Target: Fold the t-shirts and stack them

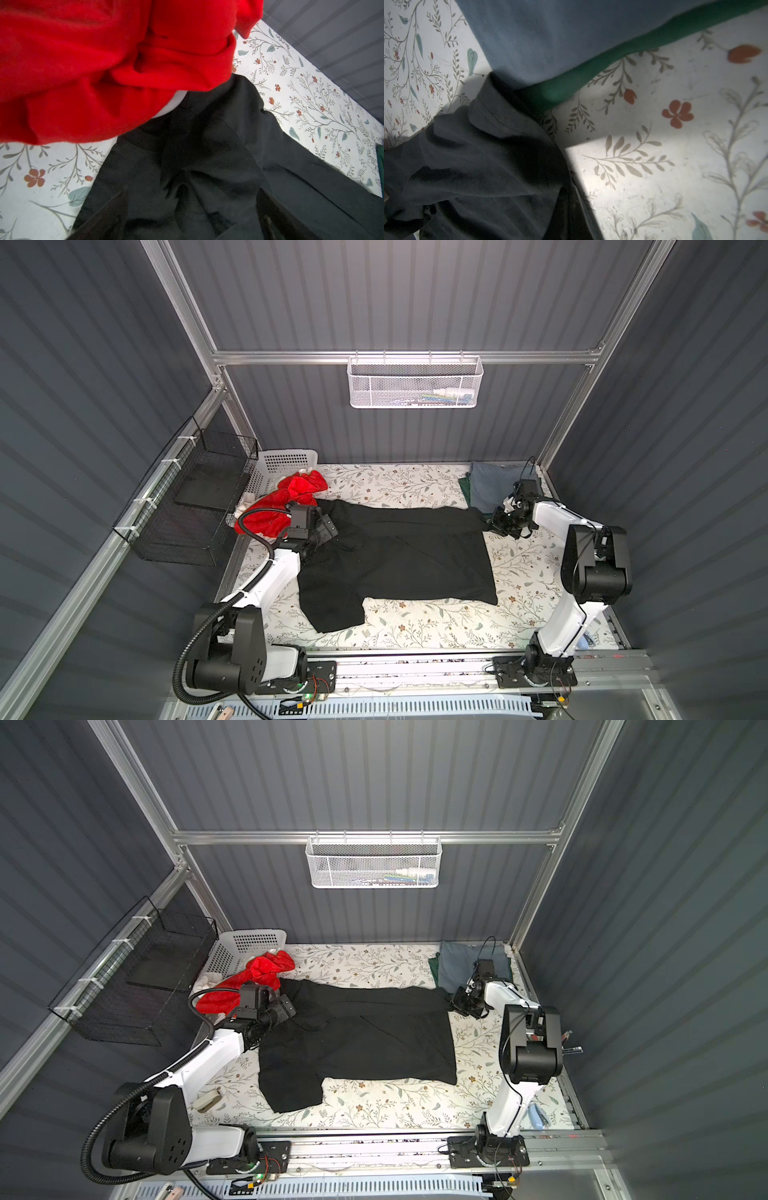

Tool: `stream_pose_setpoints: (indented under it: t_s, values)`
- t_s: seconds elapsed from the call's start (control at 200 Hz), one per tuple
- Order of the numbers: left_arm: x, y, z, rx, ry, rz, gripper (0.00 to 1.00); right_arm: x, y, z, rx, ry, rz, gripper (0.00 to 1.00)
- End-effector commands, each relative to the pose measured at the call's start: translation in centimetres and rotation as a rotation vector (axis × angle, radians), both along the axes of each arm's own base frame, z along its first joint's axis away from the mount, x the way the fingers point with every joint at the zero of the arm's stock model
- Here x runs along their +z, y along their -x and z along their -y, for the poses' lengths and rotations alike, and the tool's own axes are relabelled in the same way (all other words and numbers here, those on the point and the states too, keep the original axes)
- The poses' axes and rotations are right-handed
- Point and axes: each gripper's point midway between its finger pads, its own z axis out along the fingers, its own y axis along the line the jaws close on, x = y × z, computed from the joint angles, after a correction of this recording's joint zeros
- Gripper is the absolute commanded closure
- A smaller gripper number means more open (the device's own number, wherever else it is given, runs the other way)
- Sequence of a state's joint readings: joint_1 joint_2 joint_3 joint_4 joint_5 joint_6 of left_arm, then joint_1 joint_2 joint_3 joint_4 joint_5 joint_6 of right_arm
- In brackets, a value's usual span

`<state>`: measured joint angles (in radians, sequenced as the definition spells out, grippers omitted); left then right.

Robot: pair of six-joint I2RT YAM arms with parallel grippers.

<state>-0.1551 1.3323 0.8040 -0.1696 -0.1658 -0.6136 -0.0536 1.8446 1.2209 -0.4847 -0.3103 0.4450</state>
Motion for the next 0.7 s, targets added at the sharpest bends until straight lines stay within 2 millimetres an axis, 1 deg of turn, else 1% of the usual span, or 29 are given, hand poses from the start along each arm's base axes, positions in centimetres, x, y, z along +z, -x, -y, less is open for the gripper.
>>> stream_pose_setpoints:
  t_s: [0.0, 0.015, 0.035, 0.1, 0.15, 0.18, 0.225, 0.255, 0.315, 0.375, 0.44, 0.505, 0.625, 0.695]
  values:
    - [-0.1, -0.2, 0.4, -0.031, 0.018, -0.004, 0.02, 0.1, 0.3, 0.4, -0.015, 0.005, -0.003, 0.98]
    - [-0.2, -0.3, 0.5, -0.035, 0.018, -0.009, 0.02, 0.1, 0.3, 0.3, -0.015, 0.002, -0.004, 0.96]
    - [-0.4, -0.5, 0.6, -0.038, 0.019, -0.019, 0.02, 0.2, 0.4, 0.3, -0.016, 0.0, -0.004, 0.91]
    - [-1.0, -1.0, 0.9, -0.051, 0.023, -0.047, 0.02, 0.4, 0.5, 0.3, -0.021, -0.003, -0.006, 0.57]
    - [-1.3, -1.6, 1.0, -0.055, 0.018, -0.06, 0.02, 0.7, 0.7, 0.3, -0.024, -0.003, -0.002, 0.38]
    - [-1.5, -1.9, 1.0, -0.053, 0.014, -0.063, 0.02, 1.0, 0.8, 0.3, -0.025, 0.0, 0.007, 0.3]
    - [-1.5, -2.5, 1.0, -0.051, 0.008, -0.062, 0.03, 1.4, 0.8, 0.5, -0.027, 0.011, 0.021, 0.23]
    - [-1.3, -3.0, 1.0, -0.051, 0.003, -0.056, 0.03, 1.6, 0.7, 0.6, -0.03, 0.02, 0.026, 0.21]
    - [-1.1, -4.0, 1.0, -0.051, -0.007, -0.046, 0.04, 2.1, 0.4, 0.8, -0.029, 0.029, 0.033, 0.19]
    - [-1.2, -5.1, 1.1, -0.058, -0.021, -0.046, 0.1, 2.4, 0.0, 0.7, -0.027, 0.023, 0.038, 0.19]
    - [-1.3, -6.2, 1.0, -0.055, -0.033, -0.059, 0.12, 2.8, -0.6, 0.5, -0.025, 0.009, 0.047, 0.18]
    - [-1.5, -7.4, 1.1, -0.063, -0.051, -0.062, 0.16, 2.9, -1.3, 0.3, -0.021, -0.001, 0.053, 0.18]
    - [-3.1, -9.3, 0.5, -0.055, -0.091, -0.112, 0.16, 3.1, -2.8, -0.3, 0.001, 0.005, 0.068, 0.18]
    - [-4.0, -10.3, 0.2, -0.051, -0.093, -0.142, 0.17, 3.1, -3.6, -0.9, 0.028, 0.015, 0.069, 0.19]
